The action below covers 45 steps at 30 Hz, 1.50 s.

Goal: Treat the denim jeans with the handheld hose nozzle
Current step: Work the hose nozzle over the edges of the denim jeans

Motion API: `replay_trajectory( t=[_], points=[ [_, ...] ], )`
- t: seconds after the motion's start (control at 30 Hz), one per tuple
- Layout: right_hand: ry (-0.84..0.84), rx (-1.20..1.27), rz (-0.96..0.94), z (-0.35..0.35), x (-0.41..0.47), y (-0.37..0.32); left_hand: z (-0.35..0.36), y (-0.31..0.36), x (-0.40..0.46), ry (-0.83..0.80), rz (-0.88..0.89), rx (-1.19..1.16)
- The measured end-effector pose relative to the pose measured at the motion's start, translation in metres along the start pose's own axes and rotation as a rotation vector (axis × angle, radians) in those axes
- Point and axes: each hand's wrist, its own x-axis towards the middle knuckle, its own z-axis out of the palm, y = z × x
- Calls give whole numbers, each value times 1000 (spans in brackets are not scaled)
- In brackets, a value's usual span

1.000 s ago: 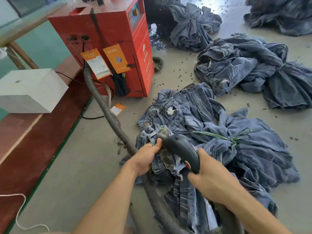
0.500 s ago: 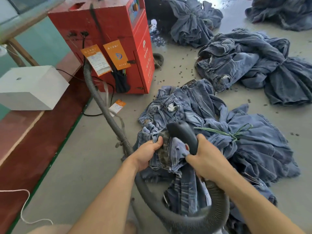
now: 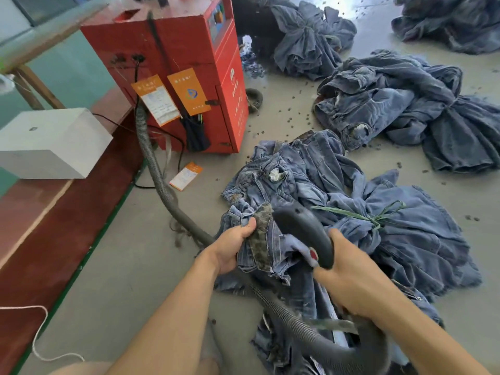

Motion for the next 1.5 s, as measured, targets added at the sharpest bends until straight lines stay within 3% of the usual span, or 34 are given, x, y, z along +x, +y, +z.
replay_trajectory(
  t=[0.17, 0.4, 0.6, 0.7, 0.83, 0.93, 1.0, 1.07, 1.23, 1.43, 1.5],
  points=[
    [-175, -155, 3, 31, -31, 4, -4, 10, 7, 33, -6, 26],
    [82, 80, 44, 15, 11, -8, 3, 1, 1, -10, -63, 48],
    [-145, -100, -6, 31, -9, -2, 0, 6, 3, -15, -65, -13],
    [-68, 69, 51, 28, 36, -11, 3, -4, -1, -34, -83, 17],
    [23, 496, 159, 12, 62, -8, 3, -9, -3, -81, -58, -19],
    [126, 580, 153, 0, 43, 7, 0, 0, -3, -111, -47, -153],
    [64, 608, 141, -8, 23, 15, -2, 3, -2, -127, -46, -206],
    [-31, 532, 124, -8, 2, 18, -1, 4, 0, -111, -56, -179],
    [-143, 46, 26, 23, -19, 4, 12, 7, 1, -79, -82, -115],
    [72, 324, 65, 8, 11, -10, 10, 5, -2, -55, -97, -85],
    [75, 337, 76, 1, -6, 4, 10, 8, 0, -28, -86, -91]
  ],
)
